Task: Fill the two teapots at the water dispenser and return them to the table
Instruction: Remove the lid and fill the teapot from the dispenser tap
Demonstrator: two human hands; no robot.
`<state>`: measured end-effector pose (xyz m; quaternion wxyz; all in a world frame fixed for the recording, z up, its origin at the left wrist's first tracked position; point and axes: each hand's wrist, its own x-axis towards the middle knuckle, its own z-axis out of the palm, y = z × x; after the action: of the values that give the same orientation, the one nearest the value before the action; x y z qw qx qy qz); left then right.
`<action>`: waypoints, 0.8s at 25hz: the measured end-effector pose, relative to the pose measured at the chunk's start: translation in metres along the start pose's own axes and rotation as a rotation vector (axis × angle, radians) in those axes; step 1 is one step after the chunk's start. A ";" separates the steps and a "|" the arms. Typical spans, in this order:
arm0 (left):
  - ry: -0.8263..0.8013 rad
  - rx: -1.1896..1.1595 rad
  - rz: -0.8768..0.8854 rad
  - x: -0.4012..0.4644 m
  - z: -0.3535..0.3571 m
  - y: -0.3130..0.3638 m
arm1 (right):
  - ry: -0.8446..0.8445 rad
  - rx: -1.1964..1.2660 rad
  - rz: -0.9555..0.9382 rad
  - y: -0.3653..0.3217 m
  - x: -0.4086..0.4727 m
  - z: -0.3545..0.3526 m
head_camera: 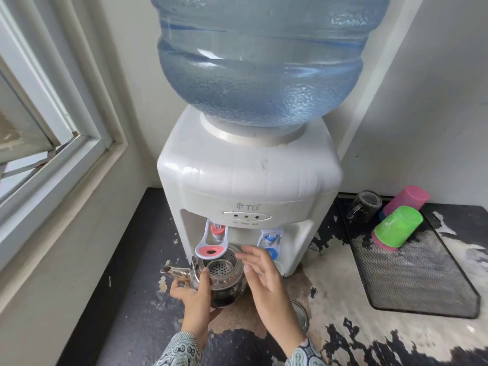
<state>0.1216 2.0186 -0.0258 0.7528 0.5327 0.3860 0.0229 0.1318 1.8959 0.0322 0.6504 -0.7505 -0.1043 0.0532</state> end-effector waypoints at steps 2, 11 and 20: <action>0.000 0.000 -0.004 0.000 0.000 0.000 | -0.029 0.006 -0.025 -0.003 0.002 -0.002; -0.001 -0.008 -0.028 0.001 -0.003 0.003 | -0.085 0.032 -0.089 -0.012 0.009 0.007; -0.020 -0.003 -0.013 0.005 -0.005 0.001 | -0.117 0.055 -0.082 -0.019 0.014 0.011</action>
<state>0.1221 2.0252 -0.0280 0.7575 0.5292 0.3821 0.0131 0.1408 1.9124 0.0502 0.6654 -0.7230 -0.1712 0.0729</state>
